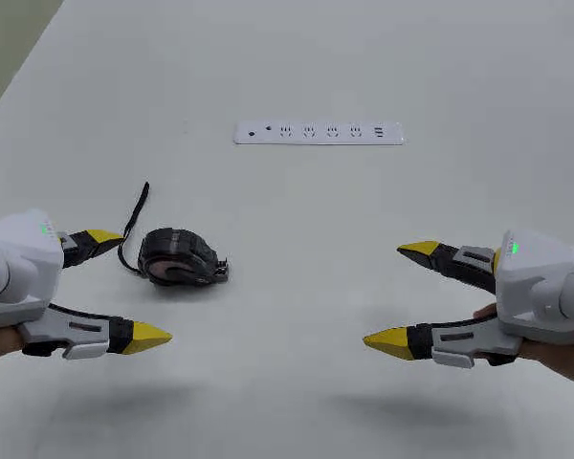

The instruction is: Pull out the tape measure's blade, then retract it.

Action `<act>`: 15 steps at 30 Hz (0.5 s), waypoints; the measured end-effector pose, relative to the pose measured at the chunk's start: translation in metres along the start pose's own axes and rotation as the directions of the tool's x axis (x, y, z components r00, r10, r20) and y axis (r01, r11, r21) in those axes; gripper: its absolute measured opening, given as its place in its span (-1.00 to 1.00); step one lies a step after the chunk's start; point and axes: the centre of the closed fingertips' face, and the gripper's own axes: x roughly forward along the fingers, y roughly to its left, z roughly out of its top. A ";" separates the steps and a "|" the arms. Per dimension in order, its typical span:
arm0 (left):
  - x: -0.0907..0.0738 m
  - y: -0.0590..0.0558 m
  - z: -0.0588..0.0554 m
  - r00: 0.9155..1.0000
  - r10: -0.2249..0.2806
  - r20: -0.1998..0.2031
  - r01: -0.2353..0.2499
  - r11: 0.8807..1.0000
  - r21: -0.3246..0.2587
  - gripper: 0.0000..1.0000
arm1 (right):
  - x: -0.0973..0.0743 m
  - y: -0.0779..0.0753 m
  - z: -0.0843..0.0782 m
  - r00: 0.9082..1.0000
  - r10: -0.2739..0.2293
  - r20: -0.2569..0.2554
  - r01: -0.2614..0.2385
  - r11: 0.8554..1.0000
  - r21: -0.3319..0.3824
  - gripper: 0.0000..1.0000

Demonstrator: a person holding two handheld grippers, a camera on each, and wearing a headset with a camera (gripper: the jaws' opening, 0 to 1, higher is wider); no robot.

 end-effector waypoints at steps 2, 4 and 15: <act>0.003 0.003 0.000 1.000 -0.012 -0.010 0.012 1.000 0.013 0.55 | 0.005 -0.003 0.002 1.000 0.013 0.002 -0.013 1.000 -0.007 0.45; 0.005 0.005 0.000 1.000 -0.017 -0.016 0.017 1.000 0.024 0.52 | 0.009 -0.005 0.004 1.000 0.022 0.001 -0.022 1.000 -0.013 0.44; 0.015 0.015 -0.004 0.997 -0.048 -0.062 0.052 0.996 0.072 0.33 | 0.031 -0.009 0.007 0.997 0.078 -0.020 -0.079 0.995 -0.058 0.30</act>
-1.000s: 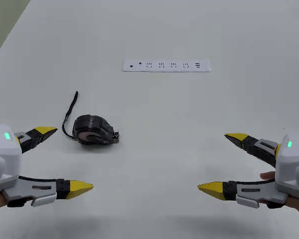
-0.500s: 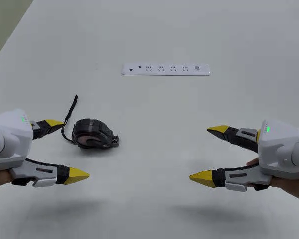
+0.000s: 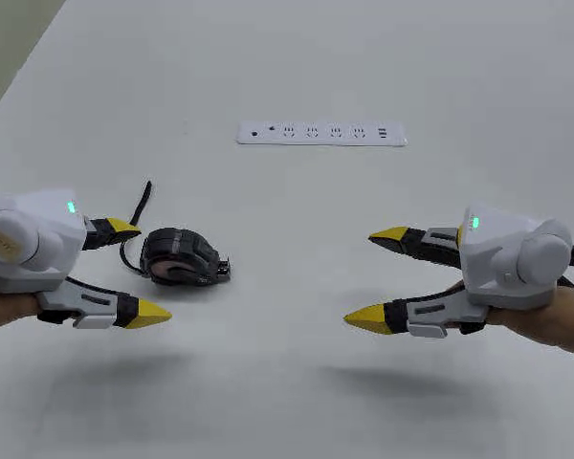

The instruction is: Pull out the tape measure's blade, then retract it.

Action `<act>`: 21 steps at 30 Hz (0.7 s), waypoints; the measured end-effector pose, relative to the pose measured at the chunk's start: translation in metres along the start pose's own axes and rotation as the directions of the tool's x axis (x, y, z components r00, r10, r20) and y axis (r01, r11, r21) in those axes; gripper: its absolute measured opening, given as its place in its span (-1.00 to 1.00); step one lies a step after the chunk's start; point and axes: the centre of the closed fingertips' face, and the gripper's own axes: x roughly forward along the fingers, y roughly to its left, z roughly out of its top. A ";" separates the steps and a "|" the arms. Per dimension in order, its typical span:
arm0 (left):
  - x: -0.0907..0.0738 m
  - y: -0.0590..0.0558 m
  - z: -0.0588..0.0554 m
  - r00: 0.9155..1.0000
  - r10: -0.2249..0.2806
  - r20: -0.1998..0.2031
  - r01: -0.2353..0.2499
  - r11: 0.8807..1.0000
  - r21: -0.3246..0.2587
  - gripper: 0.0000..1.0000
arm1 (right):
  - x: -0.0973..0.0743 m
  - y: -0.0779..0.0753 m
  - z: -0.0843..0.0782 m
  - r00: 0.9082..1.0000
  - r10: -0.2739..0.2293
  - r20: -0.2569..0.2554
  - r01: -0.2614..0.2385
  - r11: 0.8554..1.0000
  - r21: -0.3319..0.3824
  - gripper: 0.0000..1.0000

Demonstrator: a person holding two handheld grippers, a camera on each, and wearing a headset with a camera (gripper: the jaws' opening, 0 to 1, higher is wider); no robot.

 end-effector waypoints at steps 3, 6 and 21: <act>0.009 0.006 -0.004 0.999 -0.028 -0.033 0.029 0.999 0.028 0.28 | 0.014 -0.002 -0.001 0.999 0.042 -0.023 -0.042 0.999 -0.030 0.25; 0.013 0.008 -0.006 0.998 -0.044 -0.052 0.046 0.998 0.044 0.23 | 0.022 -0.003 -0.004 0.997 0.062 -0.047 -0.064 0.997 -0.051 0.19; 0.031 0.018 -0.009 0.986 -0.094 -0.134 0.111 0.986 0.125 0.01 | 0.061 -0.009 0.003 0.990 0.125 -0.064 -0.129 0.989 -0.066 0.04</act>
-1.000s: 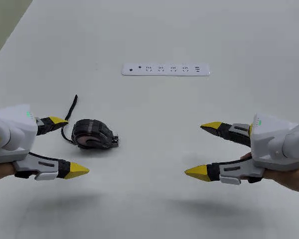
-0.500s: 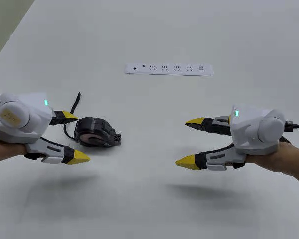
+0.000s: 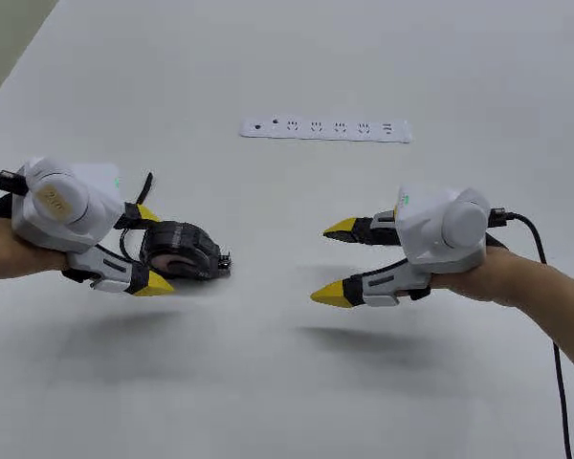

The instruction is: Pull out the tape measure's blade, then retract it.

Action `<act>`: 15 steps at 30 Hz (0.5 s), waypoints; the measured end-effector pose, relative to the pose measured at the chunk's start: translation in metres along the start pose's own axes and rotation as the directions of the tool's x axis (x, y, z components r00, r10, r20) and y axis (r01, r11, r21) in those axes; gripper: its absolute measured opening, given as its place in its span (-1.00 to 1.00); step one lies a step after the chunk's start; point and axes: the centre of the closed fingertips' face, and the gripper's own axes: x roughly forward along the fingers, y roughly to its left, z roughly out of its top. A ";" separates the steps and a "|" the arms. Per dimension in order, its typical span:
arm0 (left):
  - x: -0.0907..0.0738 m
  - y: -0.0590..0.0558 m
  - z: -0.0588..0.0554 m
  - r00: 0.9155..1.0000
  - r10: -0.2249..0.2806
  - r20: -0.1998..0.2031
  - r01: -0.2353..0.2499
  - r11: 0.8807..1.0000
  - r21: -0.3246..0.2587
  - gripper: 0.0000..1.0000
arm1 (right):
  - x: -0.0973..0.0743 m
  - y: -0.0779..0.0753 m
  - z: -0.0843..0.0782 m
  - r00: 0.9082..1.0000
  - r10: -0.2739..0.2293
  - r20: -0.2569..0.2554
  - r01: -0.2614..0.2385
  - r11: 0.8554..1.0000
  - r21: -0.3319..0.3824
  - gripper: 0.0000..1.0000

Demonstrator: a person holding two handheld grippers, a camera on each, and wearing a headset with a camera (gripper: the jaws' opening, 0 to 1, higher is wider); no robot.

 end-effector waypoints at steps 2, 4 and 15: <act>0.000 0.000 0.000 1.000 -0.001 -0.001 0.001 1.000 0.001 -0.05 | 0.001 0.000 0.000 1.000 0.001 0.000 -0.001 1.000 0.000 0.02; 0.002 0.001 -0.001 1.000 -0.007 -0.009 0.007 1.000 0.009 -0.10 | 0.006 0.000 0.001 1.000 0.010 -0.005 -0.010 1.000 -0.005 -0.01; 0.008 0.007 -0.007 0.998 -0.031 -0.053 0.033 0.998 0.047 -0.31 | 0.043 0.001 0.004 0.997 0.064 -0.044 -0.065 0.998 -0.023 -0.19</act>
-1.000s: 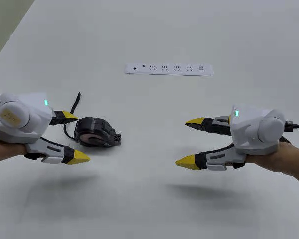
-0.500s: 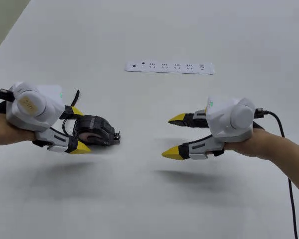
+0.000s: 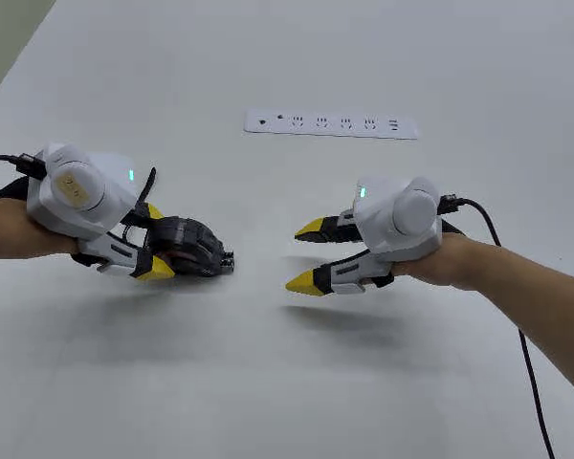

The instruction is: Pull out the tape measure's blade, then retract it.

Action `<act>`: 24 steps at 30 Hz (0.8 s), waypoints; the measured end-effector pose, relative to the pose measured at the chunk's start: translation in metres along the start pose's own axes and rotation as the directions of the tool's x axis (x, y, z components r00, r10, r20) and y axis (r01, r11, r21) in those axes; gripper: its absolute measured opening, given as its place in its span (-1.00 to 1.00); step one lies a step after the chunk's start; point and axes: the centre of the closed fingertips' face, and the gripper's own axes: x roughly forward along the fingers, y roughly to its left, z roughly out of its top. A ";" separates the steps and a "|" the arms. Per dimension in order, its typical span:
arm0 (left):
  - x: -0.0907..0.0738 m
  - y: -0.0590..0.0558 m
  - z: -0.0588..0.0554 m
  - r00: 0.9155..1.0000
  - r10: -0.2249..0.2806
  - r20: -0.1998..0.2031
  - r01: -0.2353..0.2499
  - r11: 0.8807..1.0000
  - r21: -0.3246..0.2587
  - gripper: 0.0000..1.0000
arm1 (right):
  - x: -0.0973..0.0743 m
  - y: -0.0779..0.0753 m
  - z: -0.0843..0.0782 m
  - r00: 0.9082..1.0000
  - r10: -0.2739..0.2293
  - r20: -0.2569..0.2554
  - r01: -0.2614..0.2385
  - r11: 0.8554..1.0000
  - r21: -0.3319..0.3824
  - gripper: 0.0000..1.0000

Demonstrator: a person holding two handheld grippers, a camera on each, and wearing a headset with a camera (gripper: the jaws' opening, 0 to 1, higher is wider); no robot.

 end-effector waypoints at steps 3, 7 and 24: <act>0.001 0.002 -0.001 1.000 -0.002 -0.006 0.002 1.000 0.006 -0.37 | 0.008 0.001 0.000 1.000 0.014 -0.006 -0.014 1.000 -0.002 -0.20; 0.001 0.002 -0.001 1.000 -0.012 0.000 0.012 1.000 0.006 -0.39 | 0.016 0.001 0.001 1.000 0.020 -0.009 -0.020 1.000 -0.005 -0.23; 0.001 0.001 -0.001 1.000 -0.028 0.013 0.028 1.000 -0.011 -0.41 | 0.049 0.001 0.016 0.999 0.051 0.002 -0.051 0.998 -0.027 -0.36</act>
